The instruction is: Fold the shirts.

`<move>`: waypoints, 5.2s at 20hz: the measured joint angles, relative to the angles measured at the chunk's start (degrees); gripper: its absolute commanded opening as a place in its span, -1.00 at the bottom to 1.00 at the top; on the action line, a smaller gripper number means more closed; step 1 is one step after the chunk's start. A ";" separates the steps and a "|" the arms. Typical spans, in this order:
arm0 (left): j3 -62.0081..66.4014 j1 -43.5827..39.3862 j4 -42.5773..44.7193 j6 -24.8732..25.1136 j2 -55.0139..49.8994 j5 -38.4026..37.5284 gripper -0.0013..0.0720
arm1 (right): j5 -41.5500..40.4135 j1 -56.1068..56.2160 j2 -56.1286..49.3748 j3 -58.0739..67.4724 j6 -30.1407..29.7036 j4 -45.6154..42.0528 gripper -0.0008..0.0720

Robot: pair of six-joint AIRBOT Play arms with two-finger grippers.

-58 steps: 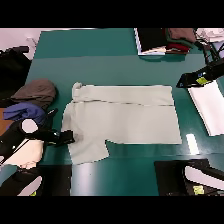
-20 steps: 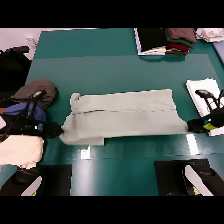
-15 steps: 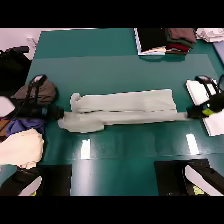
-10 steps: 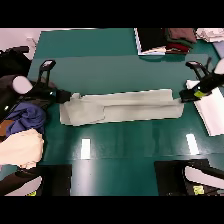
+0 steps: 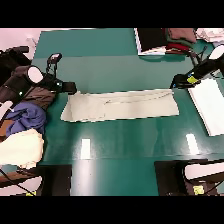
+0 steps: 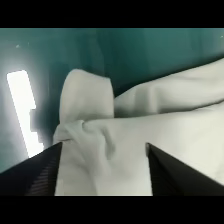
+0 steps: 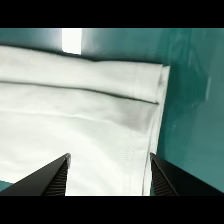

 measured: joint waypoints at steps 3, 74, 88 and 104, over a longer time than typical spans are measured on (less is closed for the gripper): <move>2.51 0.04 -0.79 0.04 -0.28 -1.62 -0.90 | 2.23 -5.73 -1.42 -0.87 -2.21 4.96 0.64; 27.96 0.42 6.78 1.73 5.38 -5.90 -0.90 | -17.75 31.67 -14.67 -8.28 0.13 36.79 -0.01; 27.96 -8.39 -0.48 2.45 5.20 -4.83 -0.90 | -21.70 23.43 -11.30 11.32 2.69 23.41 -0.92; 27.96 -14.64 -1.92 1.38 5.20 1.38 -0.90 | -11.82 -26.34 4.13 12.11 5.62 8.66 -0.92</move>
